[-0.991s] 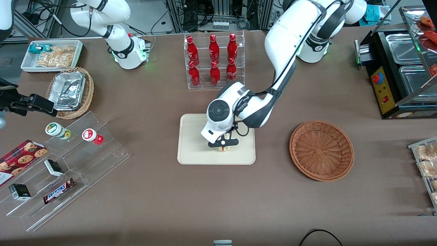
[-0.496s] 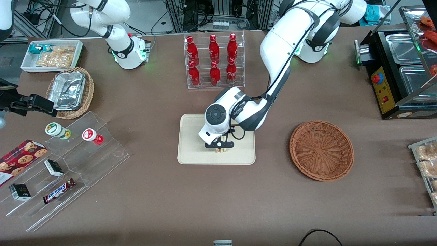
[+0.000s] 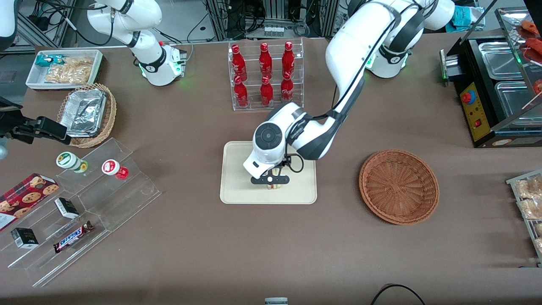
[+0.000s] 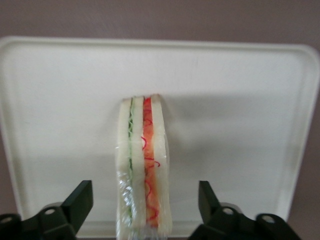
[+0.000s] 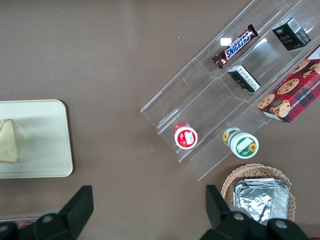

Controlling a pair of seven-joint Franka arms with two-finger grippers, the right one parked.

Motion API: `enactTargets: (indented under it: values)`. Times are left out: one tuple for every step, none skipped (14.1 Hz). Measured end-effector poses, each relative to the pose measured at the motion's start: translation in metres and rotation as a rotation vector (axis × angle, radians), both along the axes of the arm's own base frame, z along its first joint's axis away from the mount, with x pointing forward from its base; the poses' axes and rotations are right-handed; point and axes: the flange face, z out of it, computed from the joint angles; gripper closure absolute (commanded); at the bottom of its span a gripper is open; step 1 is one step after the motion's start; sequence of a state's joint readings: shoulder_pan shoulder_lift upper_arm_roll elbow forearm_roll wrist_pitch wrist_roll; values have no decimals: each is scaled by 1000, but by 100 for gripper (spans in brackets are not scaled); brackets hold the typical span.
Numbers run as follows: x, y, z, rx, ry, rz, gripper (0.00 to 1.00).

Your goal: Place sandwich from basket to tray

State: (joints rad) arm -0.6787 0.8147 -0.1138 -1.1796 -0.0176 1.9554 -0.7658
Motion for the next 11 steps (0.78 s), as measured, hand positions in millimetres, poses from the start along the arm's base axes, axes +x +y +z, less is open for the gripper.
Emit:
enactTargets:
  values:
    - [9,14,29,-1,-11,19,1]
    - [20,35,59,-2,-23,45,1]
    - [30,59,83,-4,-33,65,1]
    - [37,83,99,-3,-39,73,1]
    - [42,109,111,5,-36,76,1]
    - [45,134,118,20,-22,81,1]
    - [47,160,123,32,-10,89,1]
    - [48,188,128,42,0,91,1]
    - [49,218,134,48,8,88,1]
    - [47,248,142,52,13,82,1]
    - [43,278,151,53,14,75,1]
